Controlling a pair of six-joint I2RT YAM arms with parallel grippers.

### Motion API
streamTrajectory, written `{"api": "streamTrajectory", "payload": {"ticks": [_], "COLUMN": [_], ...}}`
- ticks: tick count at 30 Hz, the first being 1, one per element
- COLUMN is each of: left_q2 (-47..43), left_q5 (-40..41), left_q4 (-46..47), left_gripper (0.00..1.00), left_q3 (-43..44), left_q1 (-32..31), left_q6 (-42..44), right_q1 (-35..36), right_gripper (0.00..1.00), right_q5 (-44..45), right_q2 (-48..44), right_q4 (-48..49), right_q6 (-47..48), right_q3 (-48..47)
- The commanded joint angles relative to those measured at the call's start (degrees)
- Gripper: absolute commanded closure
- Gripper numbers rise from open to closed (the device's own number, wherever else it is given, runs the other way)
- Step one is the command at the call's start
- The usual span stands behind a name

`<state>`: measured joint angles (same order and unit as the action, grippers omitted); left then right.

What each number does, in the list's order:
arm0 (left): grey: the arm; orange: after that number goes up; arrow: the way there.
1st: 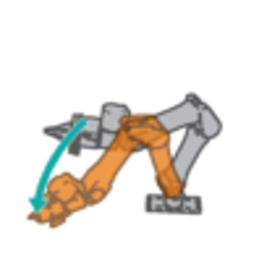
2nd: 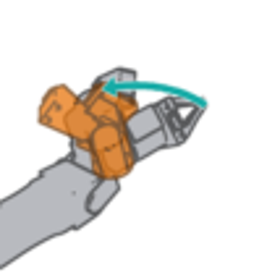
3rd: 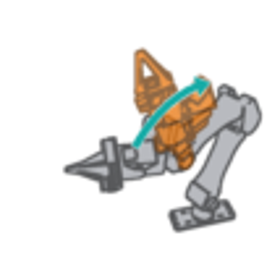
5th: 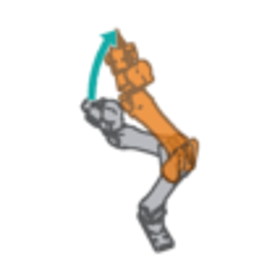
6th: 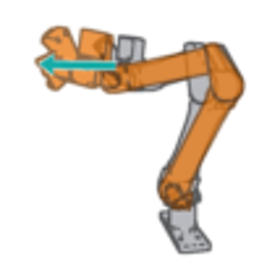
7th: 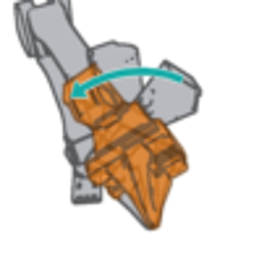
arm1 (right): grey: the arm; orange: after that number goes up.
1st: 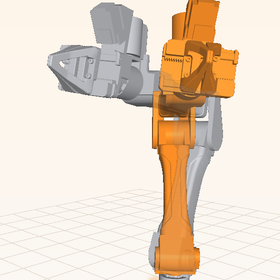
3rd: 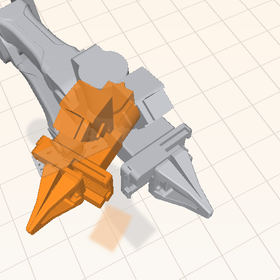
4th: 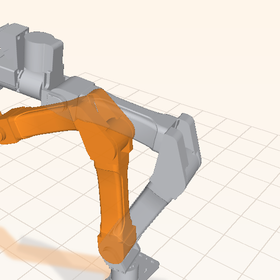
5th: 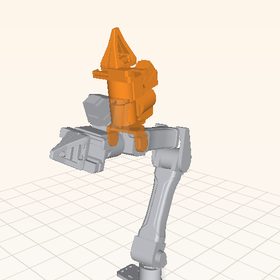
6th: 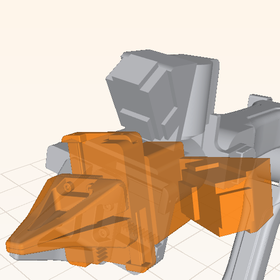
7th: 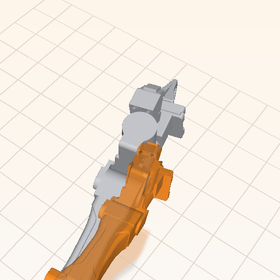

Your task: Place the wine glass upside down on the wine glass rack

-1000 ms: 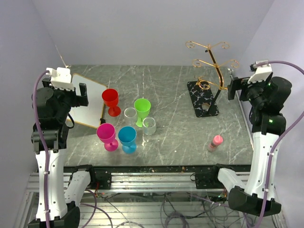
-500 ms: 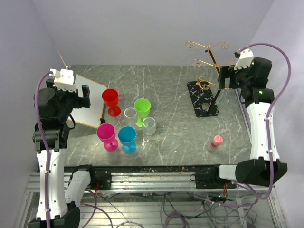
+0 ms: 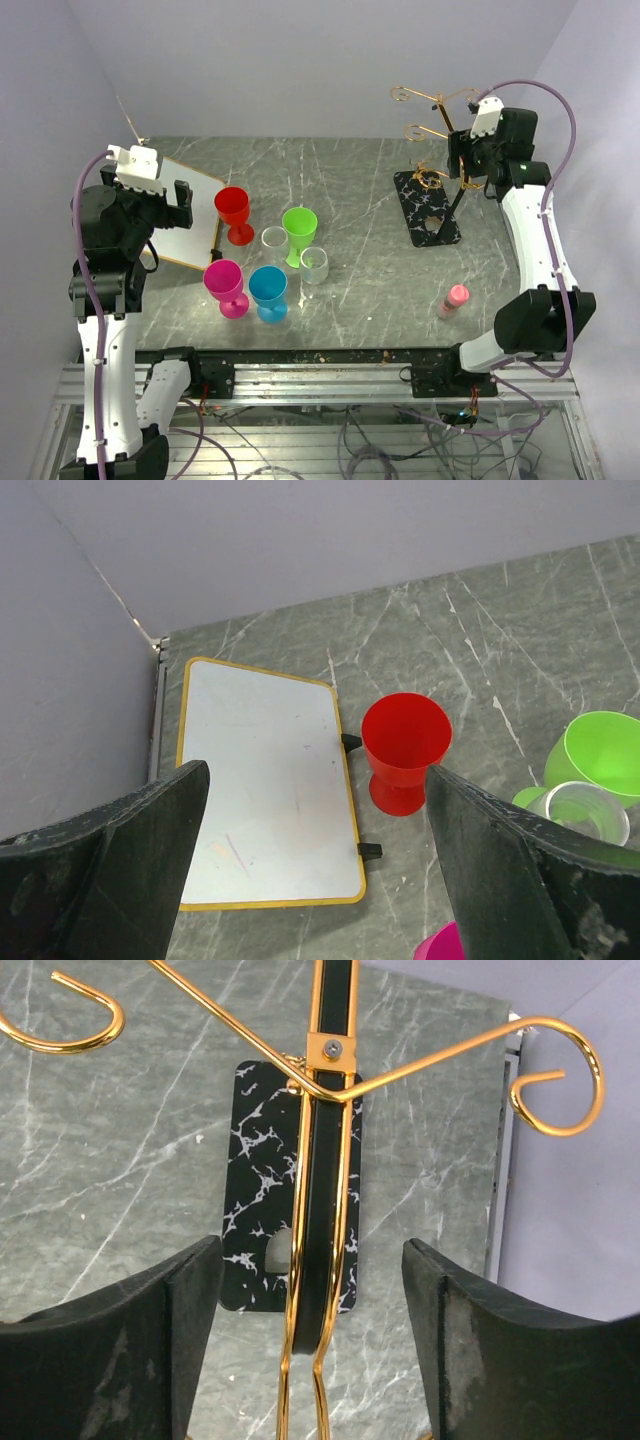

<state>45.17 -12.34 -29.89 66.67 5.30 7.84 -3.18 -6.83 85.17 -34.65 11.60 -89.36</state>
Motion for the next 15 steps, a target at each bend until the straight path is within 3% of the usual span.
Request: {"api": "streamTrajectory", "payload": {"ticks": [1,11,15], "left_q2": [-0.3,-0.7,-1.5], "left_q5": [-2.2,-2.4,-1.8], "left_q4": [1.3,0.6,0.3], "left_gripper": [0.01,0.01,0.01], "left_q3": [0.8,0.5,-0.7], "left_q1": [0.8,0.9,0.8], "left_q6": [0.3,1.0,2.0], "right_q1": [1.0,1.6,1.9], "right_gripper": [0.32,0.55,0.72], "right_q5": [0.3,-0.3,-0.2], "right_q2": [2.1,4.4,5.5], "right_q4": [-0.3,-2.3,-4.1], "right_q6": [-0.2,-1.5,-1.1], "right_q3": [-2.4,-3.0,-4.5]}}
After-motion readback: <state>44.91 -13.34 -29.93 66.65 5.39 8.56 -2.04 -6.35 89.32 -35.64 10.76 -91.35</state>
